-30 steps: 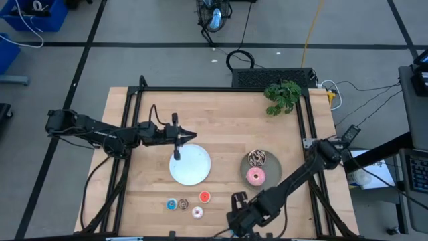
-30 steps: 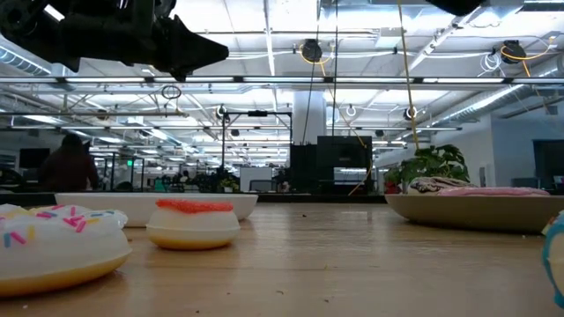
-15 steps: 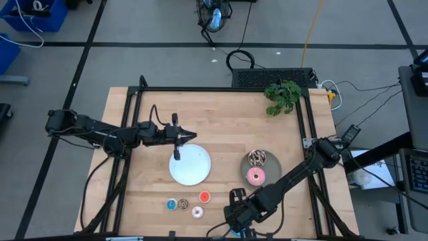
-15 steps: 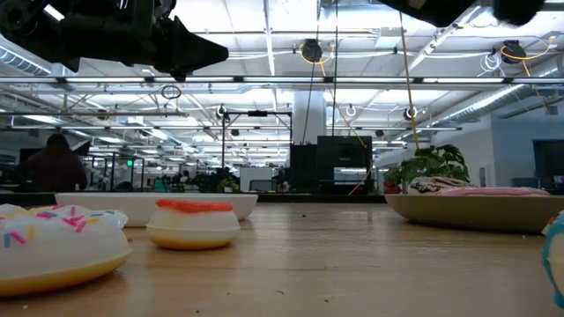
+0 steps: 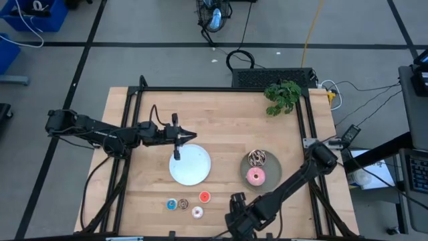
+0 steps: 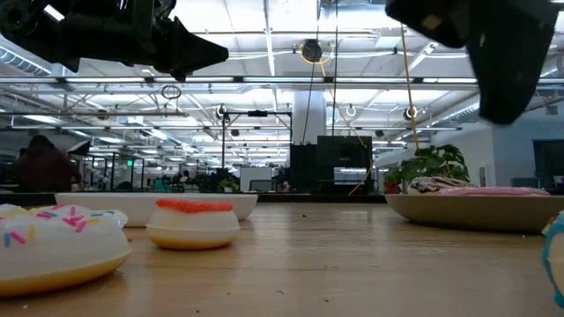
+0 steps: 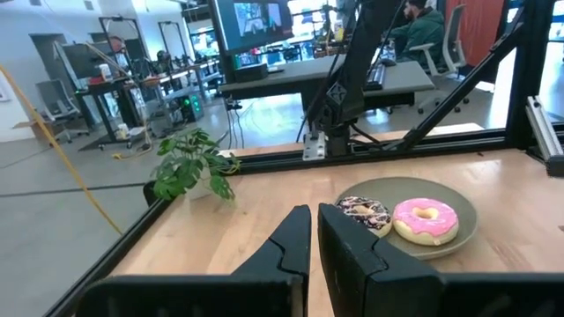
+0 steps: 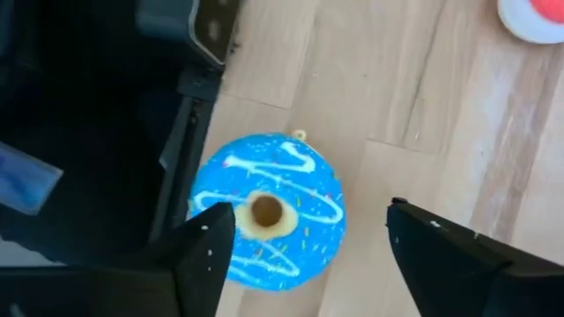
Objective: Pick & Place donuts
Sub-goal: Put the large blue donut on the gray plate
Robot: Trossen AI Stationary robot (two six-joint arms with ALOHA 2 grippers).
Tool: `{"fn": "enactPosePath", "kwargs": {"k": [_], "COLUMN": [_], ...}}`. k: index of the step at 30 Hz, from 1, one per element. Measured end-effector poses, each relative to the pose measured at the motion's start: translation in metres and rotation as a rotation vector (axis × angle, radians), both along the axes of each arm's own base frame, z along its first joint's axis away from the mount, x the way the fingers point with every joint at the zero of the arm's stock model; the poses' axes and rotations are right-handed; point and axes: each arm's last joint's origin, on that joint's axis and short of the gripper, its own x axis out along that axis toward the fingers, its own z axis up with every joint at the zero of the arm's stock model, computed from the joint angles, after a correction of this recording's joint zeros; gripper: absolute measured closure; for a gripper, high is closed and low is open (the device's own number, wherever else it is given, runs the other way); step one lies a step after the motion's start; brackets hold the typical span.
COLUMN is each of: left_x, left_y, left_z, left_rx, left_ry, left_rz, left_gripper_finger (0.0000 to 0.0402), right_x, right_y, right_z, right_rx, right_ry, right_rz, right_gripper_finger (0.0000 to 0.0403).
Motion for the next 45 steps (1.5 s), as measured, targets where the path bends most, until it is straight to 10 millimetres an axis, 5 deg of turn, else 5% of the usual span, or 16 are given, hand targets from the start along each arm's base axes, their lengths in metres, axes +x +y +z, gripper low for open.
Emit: {"fn": "enactPosePath", "kwargs": {"k": [22, 27, 32, 39, 45], "left_x": [0.0, 0.0, 0.0, 0.0, 0.0], "left_y": [0.0, 0.0, 0.0, 0.0, 0.0], "left_z": [0.0, 0.0, 0.001, 0.001, 0.001], "left_rx": [-0.002, -0.002, 0.001, 0.001, 0.004], "left_ry": [-0.002, -0.003, -0.007, -0.007, -0.009], "left_rz": [0.0, 0.0, 0.0, 0.0, 0.0], "left_gripper_finger": [0.0369, 0.0369, 0.0369, 0.0369, 0.0369], "right_x": [0.003, 0.002, 0.001, 0.002, -0.001], "right_y": [-0.013, -0.017, -0.017, -0.041, -0.068], "right_z": [-0.055, -0.059, -0.059, -0.033, 0.008], "right_rx": [0.008, 0.017, 0.011, 0.015, 0.039], "right_ry": [0.091, 0.116, 0.124, 0.145, 0.126], "right_rz": [0.043, 0.039, 0.056, -0.015, -0.097], "right_gripper_finger": [0.0136, 0.0175, 0.0258, 0.0382, 0.0385]}}
